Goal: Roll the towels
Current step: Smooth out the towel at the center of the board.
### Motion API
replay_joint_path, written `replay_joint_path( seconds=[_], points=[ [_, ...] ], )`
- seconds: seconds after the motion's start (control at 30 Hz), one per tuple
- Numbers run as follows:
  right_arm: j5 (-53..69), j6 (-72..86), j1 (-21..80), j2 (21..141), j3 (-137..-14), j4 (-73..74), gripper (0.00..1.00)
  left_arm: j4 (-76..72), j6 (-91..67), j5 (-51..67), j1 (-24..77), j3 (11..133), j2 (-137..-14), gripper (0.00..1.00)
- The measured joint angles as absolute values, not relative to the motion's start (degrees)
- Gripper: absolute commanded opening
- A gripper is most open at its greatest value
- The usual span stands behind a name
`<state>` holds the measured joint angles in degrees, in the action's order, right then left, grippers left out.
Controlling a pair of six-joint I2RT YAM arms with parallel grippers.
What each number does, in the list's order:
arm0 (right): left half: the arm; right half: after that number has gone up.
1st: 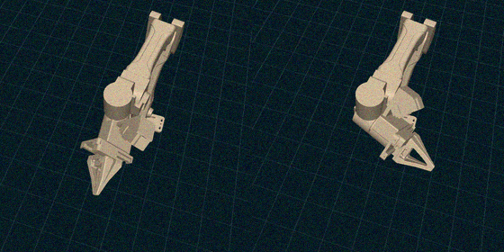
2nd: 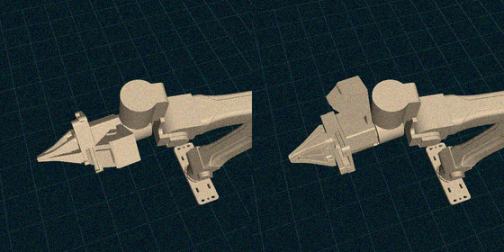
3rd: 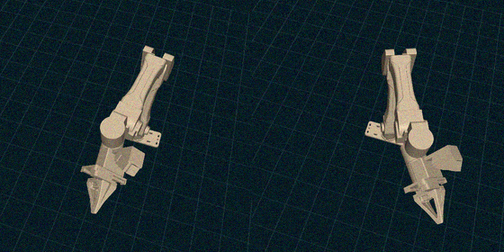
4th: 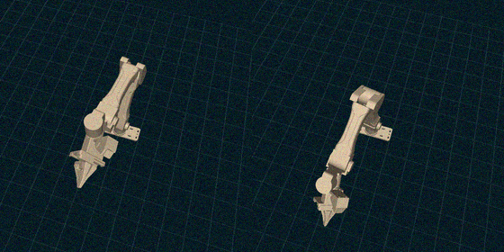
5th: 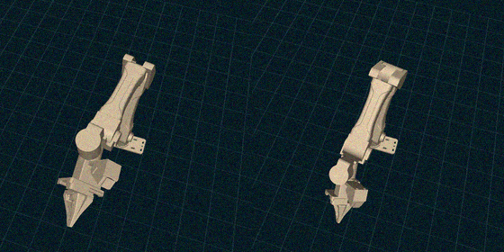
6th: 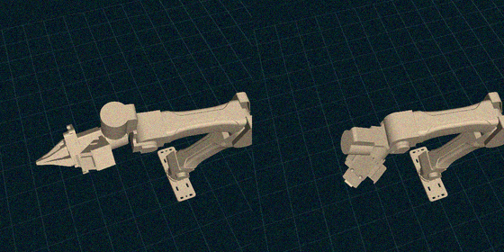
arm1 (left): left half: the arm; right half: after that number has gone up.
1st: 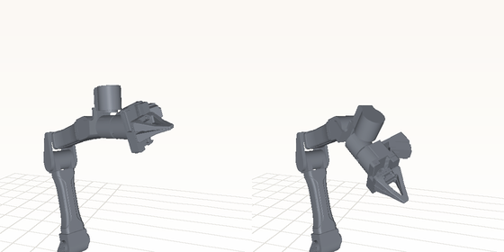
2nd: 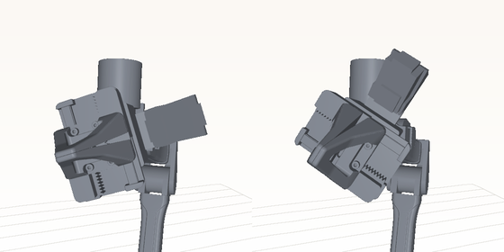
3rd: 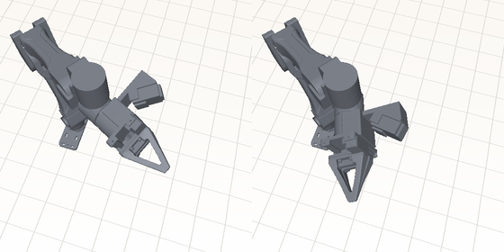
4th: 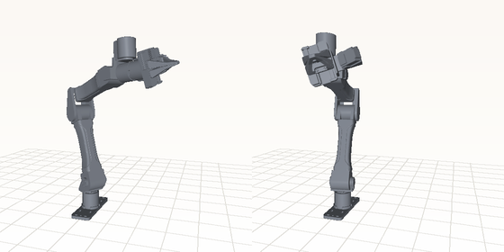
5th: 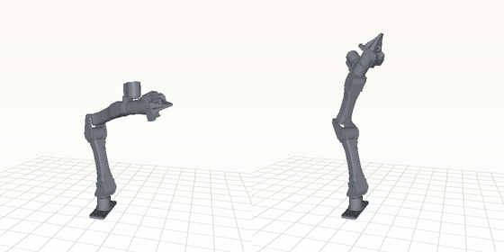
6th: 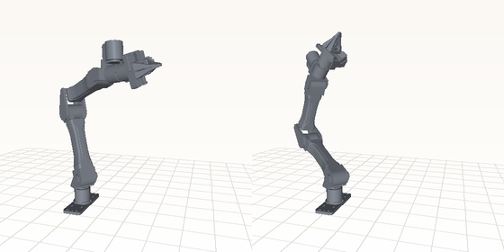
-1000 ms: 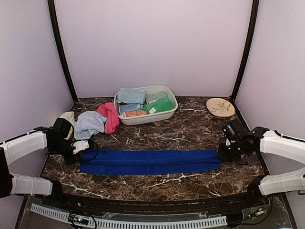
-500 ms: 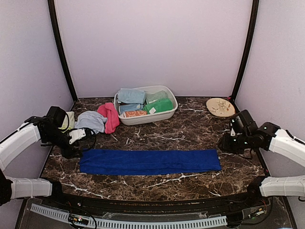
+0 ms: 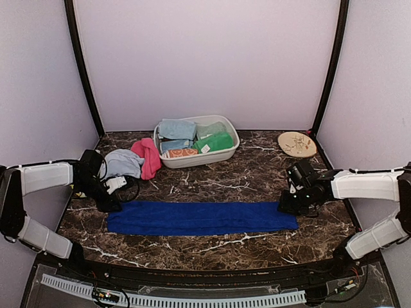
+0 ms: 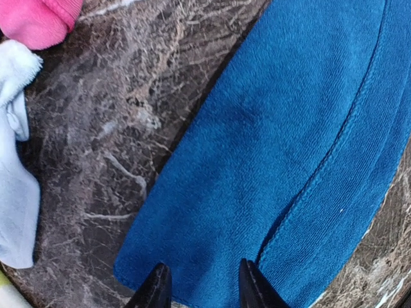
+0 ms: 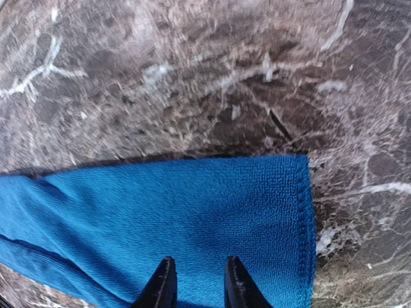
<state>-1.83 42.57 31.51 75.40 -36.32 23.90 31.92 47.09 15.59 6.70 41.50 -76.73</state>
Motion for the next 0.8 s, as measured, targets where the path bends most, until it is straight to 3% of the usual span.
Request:
replay_joint_path(
  seconds=[0.37,0.8],
  points=[
    [-1.08,42.78,31.53,69.17,-30.33,23.07,0.29,29.15,49.10,13.41,6.76,29.82,-68.42,0.48],
    [-0.91,43.40,31.94,63.88,-27.27,27.24,0.31,35.99,52.47,15.90,6.76,28.32,-58.06,0.48]
  ],
)
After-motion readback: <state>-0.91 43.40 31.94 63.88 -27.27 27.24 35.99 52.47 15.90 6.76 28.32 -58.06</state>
